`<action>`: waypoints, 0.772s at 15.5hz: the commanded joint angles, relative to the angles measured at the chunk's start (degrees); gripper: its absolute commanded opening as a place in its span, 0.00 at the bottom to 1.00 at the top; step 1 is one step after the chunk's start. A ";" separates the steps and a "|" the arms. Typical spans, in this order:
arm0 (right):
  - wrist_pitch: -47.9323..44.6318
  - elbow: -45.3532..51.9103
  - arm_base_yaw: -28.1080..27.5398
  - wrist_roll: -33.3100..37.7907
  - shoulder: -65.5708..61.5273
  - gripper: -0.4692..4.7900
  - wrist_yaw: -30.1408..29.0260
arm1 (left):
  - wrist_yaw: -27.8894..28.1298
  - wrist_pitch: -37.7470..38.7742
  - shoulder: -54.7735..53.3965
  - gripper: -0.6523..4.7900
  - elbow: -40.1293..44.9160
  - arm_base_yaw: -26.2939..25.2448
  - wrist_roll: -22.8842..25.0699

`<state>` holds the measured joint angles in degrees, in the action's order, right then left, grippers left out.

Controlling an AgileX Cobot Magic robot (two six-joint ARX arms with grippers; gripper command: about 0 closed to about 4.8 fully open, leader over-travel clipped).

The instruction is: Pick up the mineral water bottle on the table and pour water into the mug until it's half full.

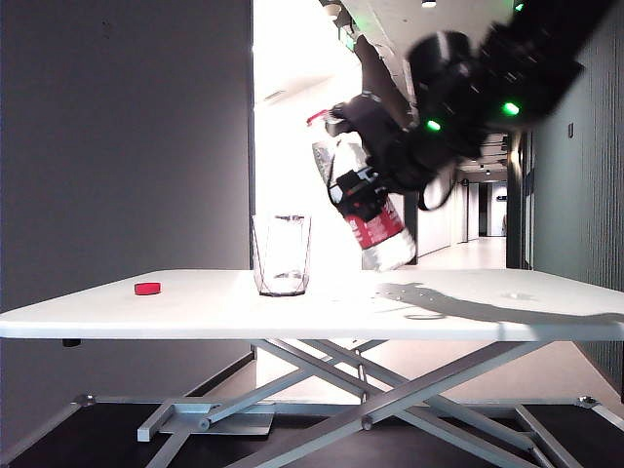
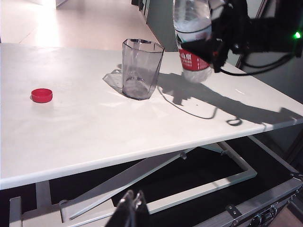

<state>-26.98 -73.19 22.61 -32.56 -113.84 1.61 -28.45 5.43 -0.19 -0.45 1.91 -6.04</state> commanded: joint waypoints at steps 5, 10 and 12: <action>1.46 -3.37 1.18 -11.72 1.14 0.58 10.75 | -0.26 -0.15 -0.02 0.11 -0.13 0.07 0.24; 1.95 -3.37 1.20 -22.10 1.14 0.58 14.69 | -0.09 -0.15 -0.02 0.11 -0.13 0.07 1.11; 1.95 -3.37 1.20 -25.03 1.14 0.58 15.58 | -0.09 -0.15 -0.02 0.11 -0.13 0.07 1.11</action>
<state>-20.51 -75.55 23.75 -55.75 -113.86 16.53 -28.42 5.45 -0.16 -0.45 1.91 -5.19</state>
